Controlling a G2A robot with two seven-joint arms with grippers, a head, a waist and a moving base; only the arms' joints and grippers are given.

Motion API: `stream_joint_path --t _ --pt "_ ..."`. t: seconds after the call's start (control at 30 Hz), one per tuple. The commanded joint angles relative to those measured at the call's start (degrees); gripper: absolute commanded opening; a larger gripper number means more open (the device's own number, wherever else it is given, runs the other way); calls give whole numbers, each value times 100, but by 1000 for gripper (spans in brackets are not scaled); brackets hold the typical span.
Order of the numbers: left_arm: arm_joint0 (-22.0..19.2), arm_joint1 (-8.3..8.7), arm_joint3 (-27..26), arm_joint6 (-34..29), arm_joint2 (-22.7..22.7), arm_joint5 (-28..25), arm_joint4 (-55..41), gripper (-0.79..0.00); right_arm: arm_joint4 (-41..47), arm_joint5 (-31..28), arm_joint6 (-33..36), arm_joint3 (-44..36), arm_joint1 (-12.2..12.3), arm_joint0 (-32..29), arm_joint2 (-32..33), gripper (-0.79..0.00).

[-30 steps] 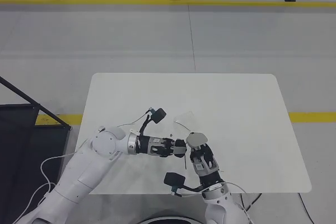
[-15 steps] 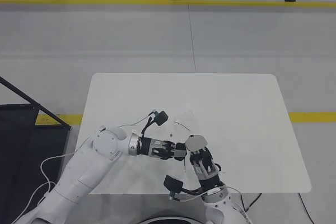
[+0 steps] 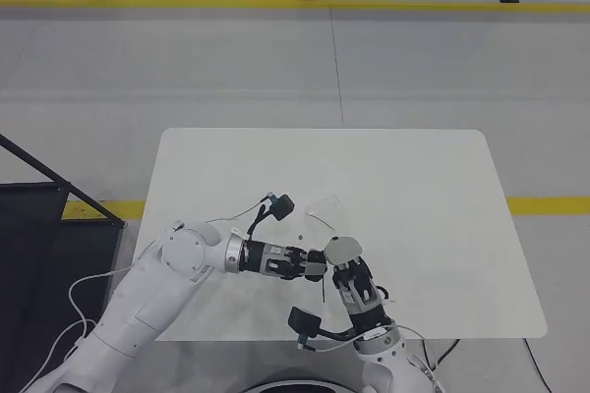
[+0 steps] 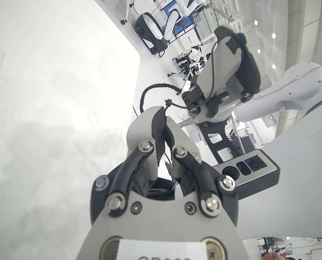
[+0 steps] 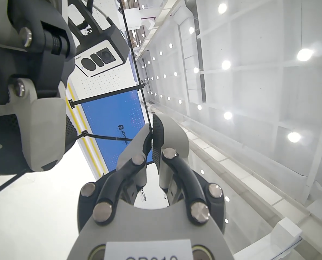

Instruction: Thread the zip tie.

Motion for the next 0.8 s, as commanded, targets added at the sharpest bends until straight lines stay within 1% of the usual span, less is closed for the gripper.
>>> stream_joint_path --t 0.0,0.2,0.53,0.77 --pt "60 1 -79 157 4 67 91 -785 23 -163 -176 14 10 25 17 -785" --pt "140 26 -204 296 -56 62 242 -785 -9 -503 -269 51 31 133 92 -785" --pt "178 63 -249 286 -123 64 286 -785 -9 -275 -188 40 113 101 118 -785" --pt "190 89 -267 237 -149 78 331 -785 -9 -159 -252 47 231 81 200 -785"
